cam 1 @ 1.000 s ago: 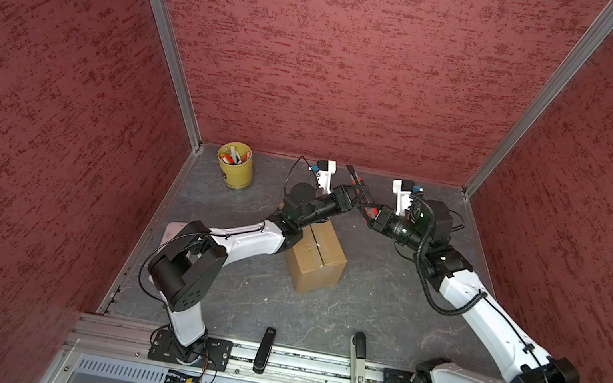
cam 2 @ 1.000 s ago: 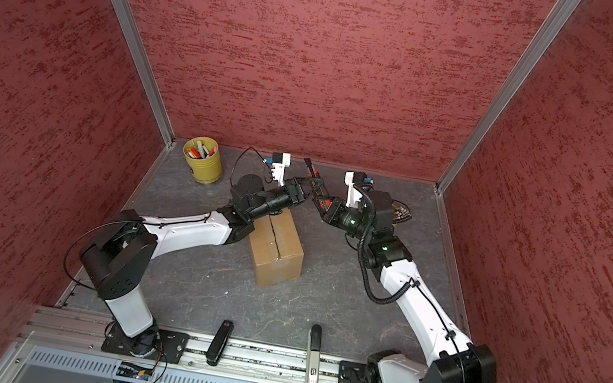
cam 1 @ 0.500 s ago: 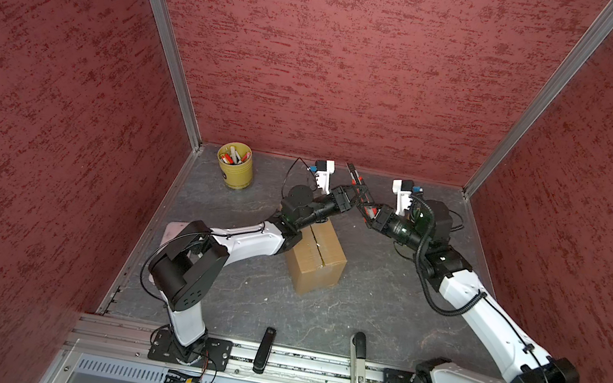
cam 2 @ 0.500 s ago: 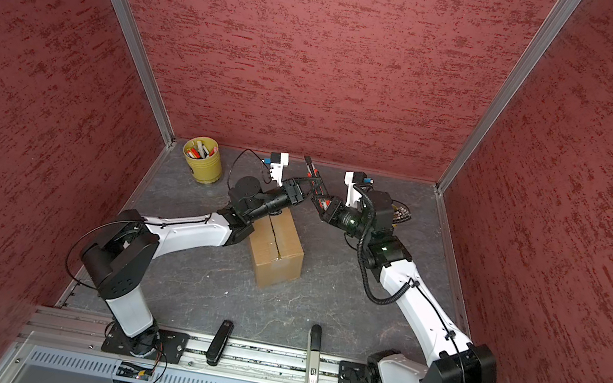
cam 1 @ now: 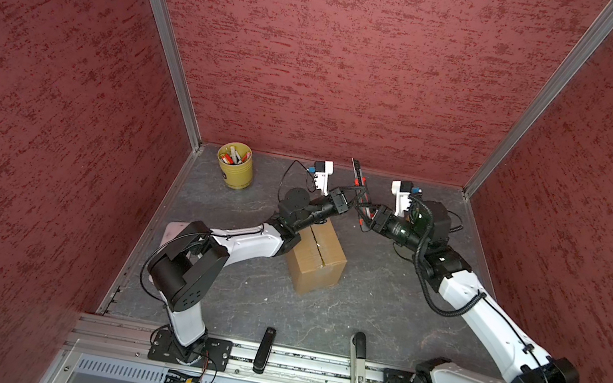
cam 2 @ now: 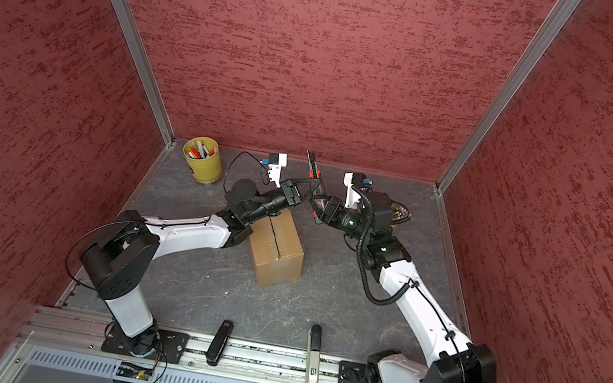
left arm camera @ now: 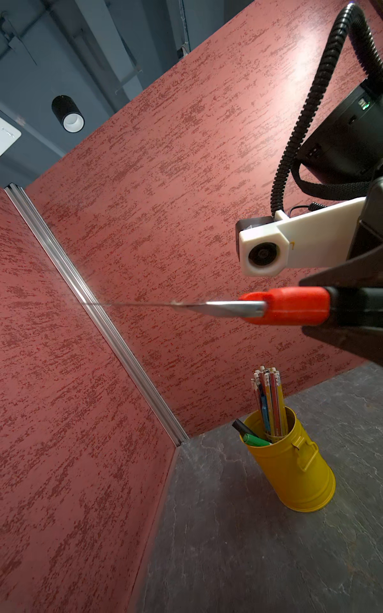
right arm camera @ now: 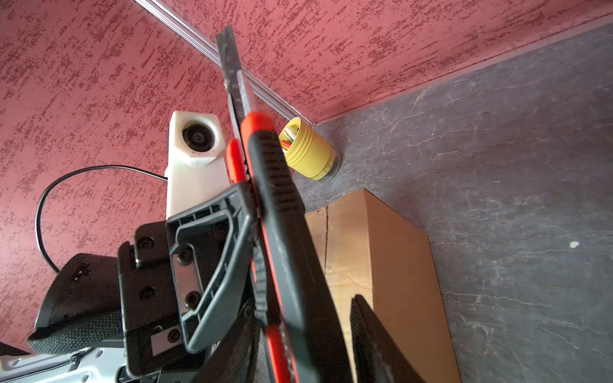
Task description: Unpack the express box
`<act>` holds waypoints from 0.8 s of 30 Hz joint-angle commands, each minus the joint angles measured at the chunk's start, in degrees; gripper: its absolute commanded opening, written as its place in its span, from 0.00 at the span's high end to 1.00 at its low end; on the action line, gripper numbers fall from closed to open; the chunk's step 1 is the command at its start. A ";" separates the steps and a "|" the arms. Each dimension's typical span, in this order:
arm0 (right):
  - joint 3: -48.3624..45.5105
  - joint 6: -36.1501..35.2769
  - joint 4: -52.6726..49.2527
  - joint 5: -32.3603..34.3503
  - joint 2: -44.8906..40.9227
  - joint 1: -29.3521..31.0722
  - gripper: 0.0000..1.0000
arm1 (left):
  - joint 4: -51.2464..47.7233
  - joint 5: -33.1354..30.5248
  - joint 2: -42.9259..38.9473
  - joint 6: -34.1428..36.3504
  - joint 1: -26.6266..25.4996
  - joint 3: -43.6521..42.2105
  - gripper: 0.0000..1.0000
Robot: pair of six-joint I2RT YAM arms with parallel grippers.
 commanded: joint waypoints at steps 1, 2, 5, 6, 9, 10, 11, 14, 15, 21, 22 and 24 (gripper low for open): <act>1.75 0.54 1.75 2.15 -1.84 -0.05 0.52 | -0.89 -0.22 0.42 3.52 0.71 -1.35 1.00; 1.85 0.31 1.44 2.28 -2.01 -0.03 0.51 | -0.97 -0.25 0.40 3.52 0.80 -1.34 1.00; 2.25 -1.06 -0.88 3.41 -2.91 -0.03 0.49 | -1.31 -0.24 0.41 3.53 1.14 -1.43 1.00; 2.48 -1.94 -2.18 3.85 -3.19 -0.03 0.49 | -1.49 -0.24 0.36 3.49 1.37 -1.43 1.00; 4.11 -5.66 -7.82 5.07 -3.65 0.14 0.49 | -3.40 0.02 0.08 3.13 2.23 -1.35 1.00; 5.03 -7.22 -10.45 6.28 -3.69 0.33 0.49 | -4.20 0.10 -0.09 3.08 2.50 -1.26 1.00; 6.61 -9.69 -13.87 8.14 -3.75 0.93 0.49 | -5.05 0.34 -0.34 3.08 2.80 -1.30 1.00; 12.31 -16.23 -24.53 14.28 -2.46 3.06 0.49 | -9.94 0.70 -1.56 3.32 3.60 -0.95 1.00; 14.52 -18.30 -27.88 16.62 -1.74 3.97 0.48 | -11.84 0.73 -2.04 3.51 3.78 -0.73 1.00; 23.74 -25.51 -38.43 25.02 3.44 7.79 0.43 | -22.60 1.61 -3.70 4.89 4.05 1.20 1.00; 25.05 -26.35 -39.51 25.68 4.56 8.43 0.43 | -23.30 2.13 -3.71 4.77 4.05 1.44 1.00; 27.60 -27.78 -41.66 27.00 6.72 9.71 0.41 | -24.06 3.28 -3.62 4.53 4.14 1.71 1.00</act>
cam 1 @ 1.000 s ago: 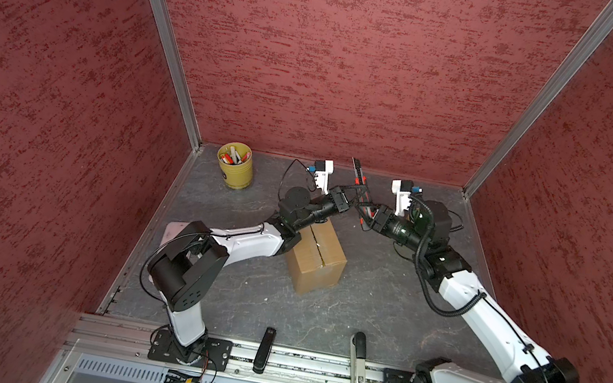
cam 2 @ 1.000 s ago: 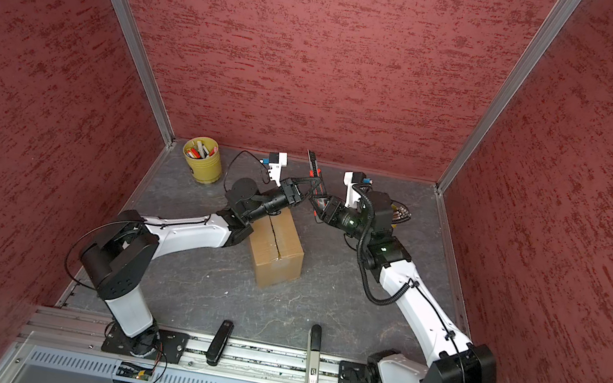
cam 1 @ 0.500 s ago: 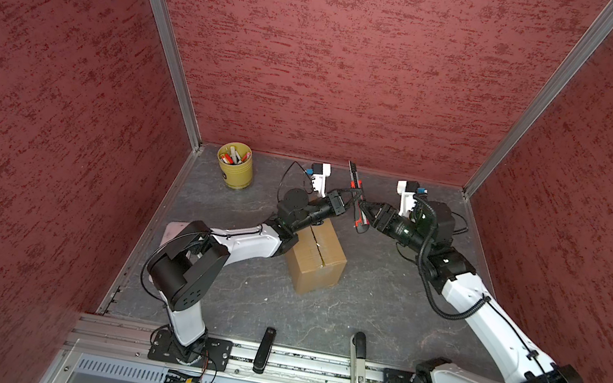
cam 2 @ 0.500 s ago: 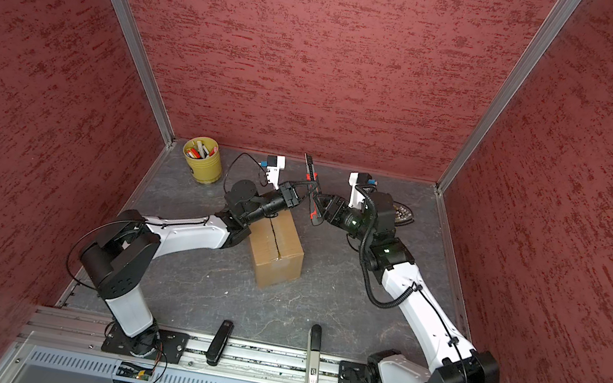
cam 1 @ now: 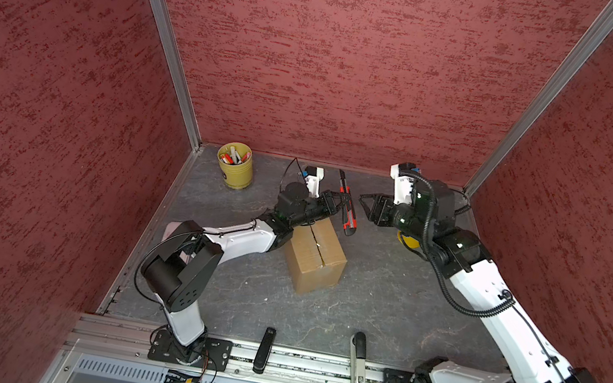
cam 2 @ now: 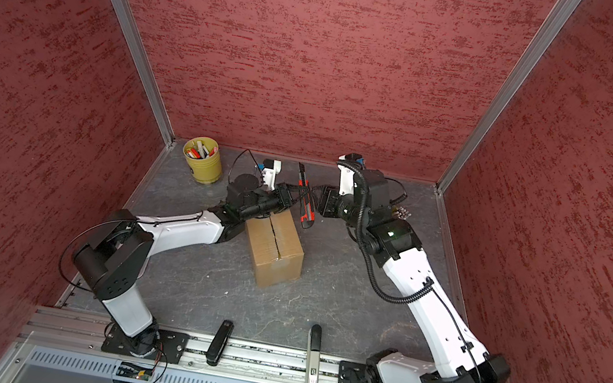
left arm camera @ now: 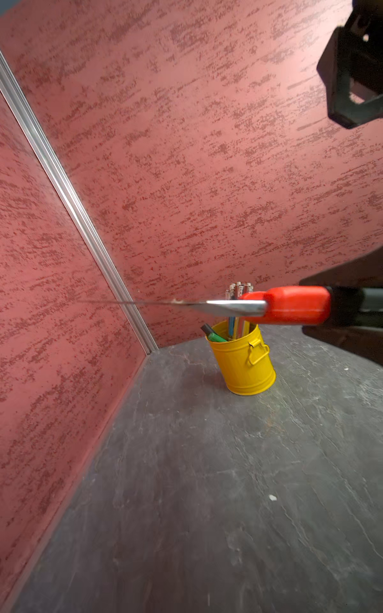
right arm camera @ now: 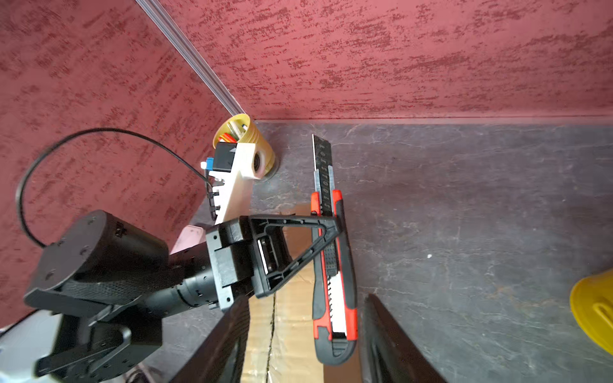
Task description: Unpack the express box
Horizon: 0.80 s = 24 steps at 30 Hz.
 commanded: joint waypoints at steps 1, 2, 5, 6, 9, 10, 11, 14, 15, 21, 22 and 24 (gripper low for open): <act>3.62 -5.73 -8.78 6.12 3.59 1.93 0.40 | -3.73 2.49 -1.74 1.05 0.11 2.10 1.00; 4.65 -6.37 -9.62 6.39 4.60 2.52 0.39 | -4.19 2.93 -1.82 0.88 0.13 2.19 1.00; 5.92 -7.07 -10.36 7.10 6.06 4.00 0.38 | -4.74 3.65 -2.24 0.60 0.11 1.97 1.00; 5.80 -7.22 -10.25 7.32 6.20 4.19 0.37 | -4.84 3.79 -2.40 0.51 0.12 1.99 1.00; 5.69 -7.50 -10.51 8.21 6.88 4.34 0.37 | -4.74 4.50 -2.68 0.42 0.23 1.95 1.00; 5.62 -7.52 -10.52 8.15 7.07 4.35 0.37 | -4.77 4.68 -2.78 0.36 0.31 1.94 1.00; 5.57 -7.45 -10.35 7.83 7.24 4.35 0.37 | -4.67 4.77 -2.84 0.33 0.40 1.90 1.00; 5.53 -7.19 -9.83 6.75 7.78 4.44 0.39 | -3.62 4.97 -2.90 -0.40 0.58 1.54 1.00; 5.49 -7.14 -9.81 6.65 8.02 4.52 0.39 | -2.94 5.07 -2.88 -0.83 0.66 1.36 1.00; 5.36 -6.66 -9.98 6.36 9.86 4.65 0.40 | 0.46 6.32 -2.44 -3.00 0.75 0.79 1.00; 5.33 -6.66 -10.07 6.37 10.19 4.70 0.40 | 0.69 6.48 -2.44 -3.10 0.75 0.86 1.00; 5.49 -6.66 -10.15 6.35 10.64 4.70 0.40 | 0.80 6.74 -2.49 -3.05 0.78 1.03 1.00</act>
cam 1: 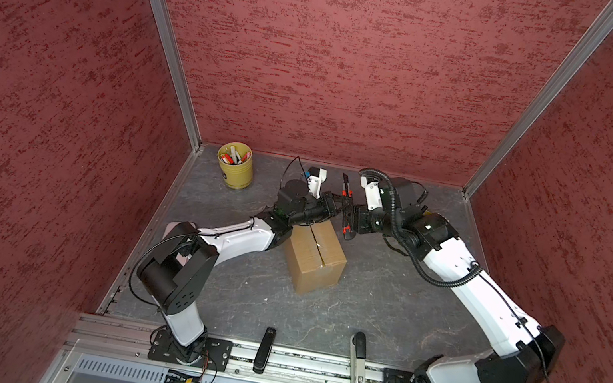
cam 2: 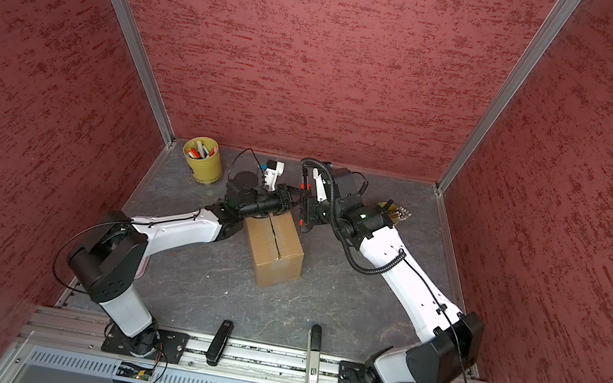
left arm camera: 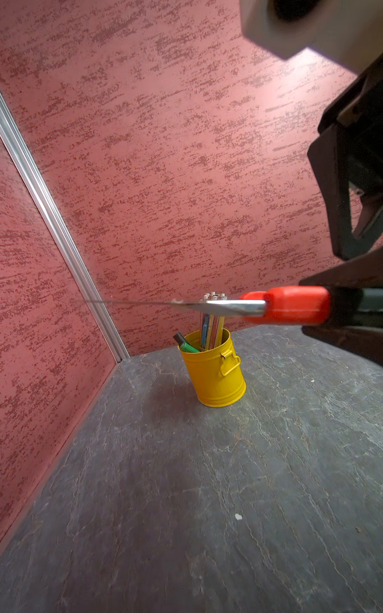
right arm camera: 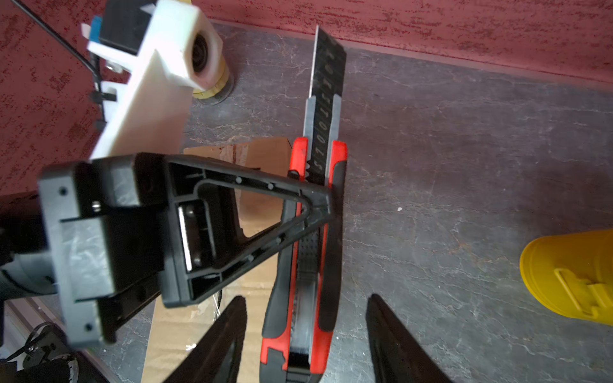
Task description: Unpack the express box
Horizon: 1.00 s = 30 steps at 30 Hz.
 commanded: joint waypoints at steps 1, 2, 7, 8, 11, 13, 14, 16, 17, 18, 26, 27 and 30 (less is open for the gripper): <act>1.38 -0.49 -0.67 0.48 1.28 0.39 0.41 | 3.03 1.43 -1.44 -0.67 0.32 0.46 1.00; 1.45 -0.49 -0.67 0.50 1.50 0.39 0.40 | 3.13 1.45 -1.52 -0.75 0.29 0.45 1.00; 2.23 -0.42 -0.76 0.38 2.90 0.39 0.41 | 3.73 2.09 -1.96 -1.20 0.27 0.21 1.00; 2.38 -0.36 -0.76 0.42 3.05 0.39 0.41 | 3.84 2.14 -2.09 -1.33 0.27 0.12 1.00; 2.73 -0.06 -0.33 0.46 3.55 0.39 0.41 | 4.34 2.28 -2.57 -1.85 0.05 -0.54 1.00; 2.90 0.13 -0.16 0.43 3.75 0.39 0.42 | 4.70 2.23 -2.97 -2.16 -0.20 -1.05 1.00; 3.02 0.21 -0.15 0.49 3.92 0.42 0.42 | 4.87 2.13 -3.10 -2.25 -0.23 -1.20 1.00; 3.22 0.37 -0.06 0.82 4.26 0.39 0.42 | 5.37 2.08 -3.28 -2.59 -0.43 -1.39 1.00; 3.32 0.47 0.02 0.94 4.41 0.39 0.42 | 5.50 2.13 -3.28 -2.73 -0.59 -1.48 1.00; 3.39 0.55 0.11 0.97 4.58 0.39 0.42 | 5.68 2.23 -3.28 -2.83 -0.69 -1.48 1.00; 4.28 0.91 0.12 2.30 5.95 0.44 0.44 | 7.53 2.38 -2.71 -3.92 -1.81 -2.00 1.00; 4.40 0.87 0.12 2.67 6.04 0.48 0.44 | 7.55 2.40 -2.67 -3.92 -1.97 -2.08 1.00; 4.51 1.00 0.12 3.65 6.15 0.45 0.46 | 8.30 2.29 -2.67 -4.27 -2.41 -2.66 1.00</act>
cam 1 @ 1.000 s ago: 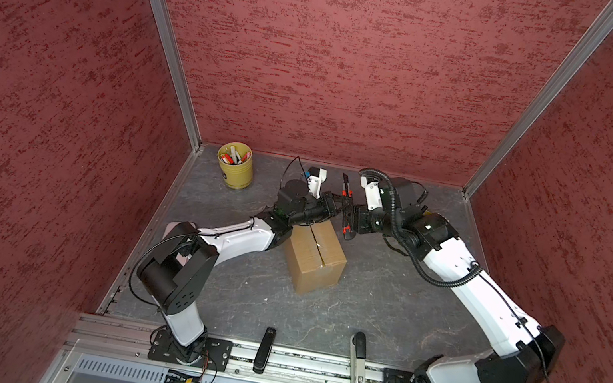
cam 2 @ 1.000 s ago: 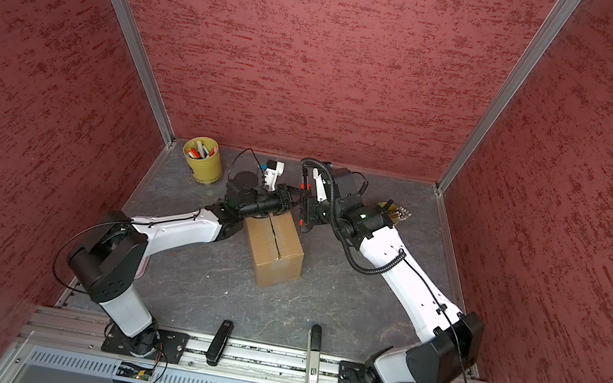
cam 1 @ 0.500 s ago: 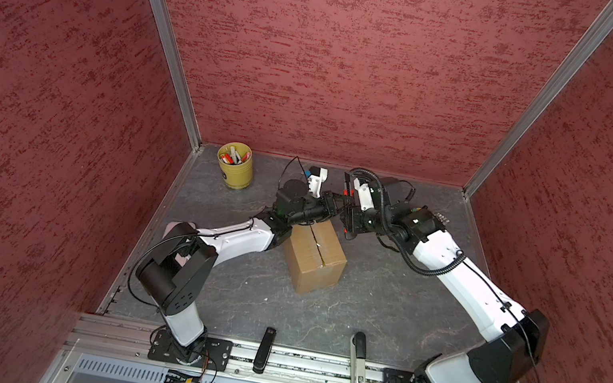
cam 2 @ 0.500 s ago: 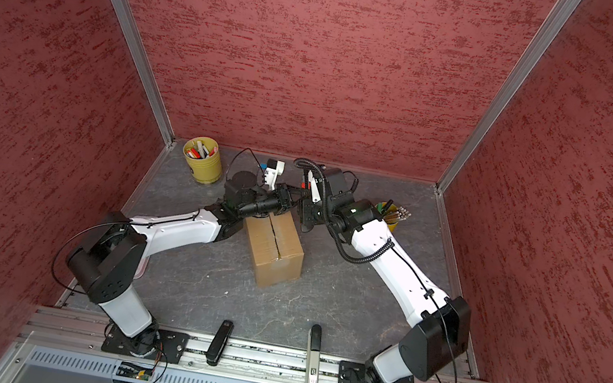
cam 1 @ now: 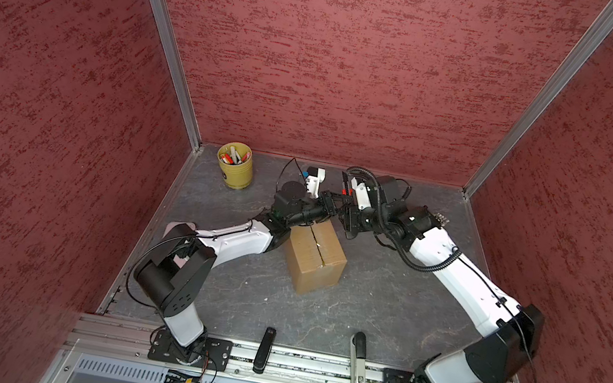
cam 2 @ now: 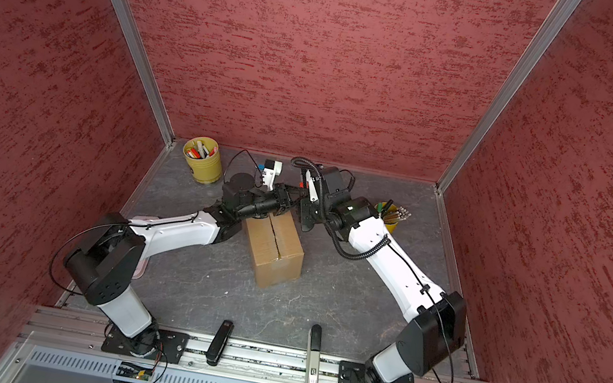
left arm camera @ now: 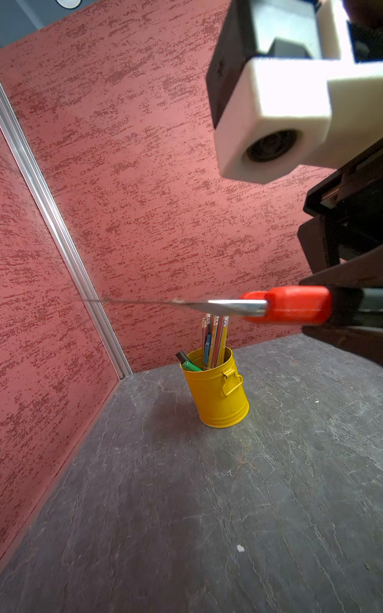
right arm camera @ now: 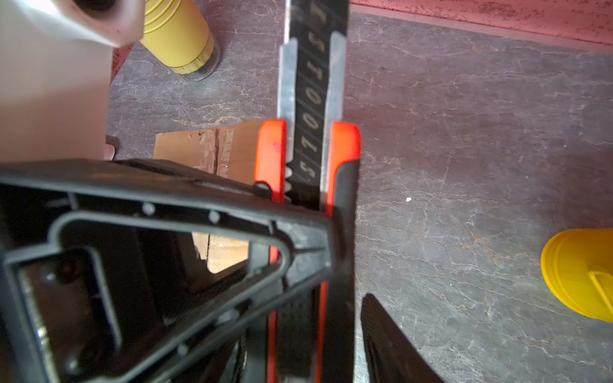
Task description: Unpack the express box
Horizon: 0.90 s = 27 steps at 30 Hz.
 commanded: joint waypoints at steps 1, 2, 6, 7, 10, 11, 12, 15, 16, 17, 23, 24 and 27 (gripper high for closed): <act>2.31 0.56 1.14 3.51 0.88 0.12 0.47 | 4.22 2.55 -1.49 -0.82 -1.87 -0.82 1.00; 2.28 0.70 1.23 3.86 0.88 0.10 0.48 | 4.45 2.49 -1.49 -0.95 -2.01 -1.04 1.00; 2.07 0.99 1.78 4.59 0.71 0.11 0.54 | 5.53 2.43 -1.31 -1.65 -2.63 -1.95 1.00; 2.04 1.09 1.89 4.77 0.62 0.07 0.57 | 5.54 2.52 -1.31 -1.66 -2.75 -2.13 1.00; 2.11 1.18 2.15 5.15 0.36 0.04 0.66 | 5.62 2.47 -1.31 -1.66 -3.28 -2.84 1.00; 2.04 1.18 2.15 5.17 0.24 0.04 0.71 | 5.71 2.39 -1.31 -1.66 -3.42 -3.17 1.00; 2.10 1.18 2.09 5.18 0.15 0.05 0.75 | 5.79 2.37 -1.31 -1.66 -3.53 -3.47 1.00; 2.18 1.09 1.49 4.85 0.00 0.06 0.83 | 6.27 2.07 -1.14 -1.83 -3.73 -4.31 1.00; 2.13 1.03 1.16 4.89 0.00 0.05 0.85 | 6.40 2.10 -1.14 -1.92 -3.81 -4.57 1.00; 2.05 1.01 0.81 4.84 0.01 0.07 0.86 | 6.64 1.99 -1.18 -2.00 -3.88 -4.88 1.00; 0.92 1.16 -0.24 4.16 -0.51 0.13 0.95 | 6.90 1.51 -1.83 -1.81 -4.26 -6.44 0.95; 0.64 1.21 -0.17 4.04 -0.66 0.18 0.96 | 6.83 1.35 -1.97 -1.75 -4.26 -6.55 0.93; -0.30 1.52 -0.39 2.66 -1.16 0.13 0.99 | 6.09 0.72 -2.69 -1.03 -4.25 -6.80 0.85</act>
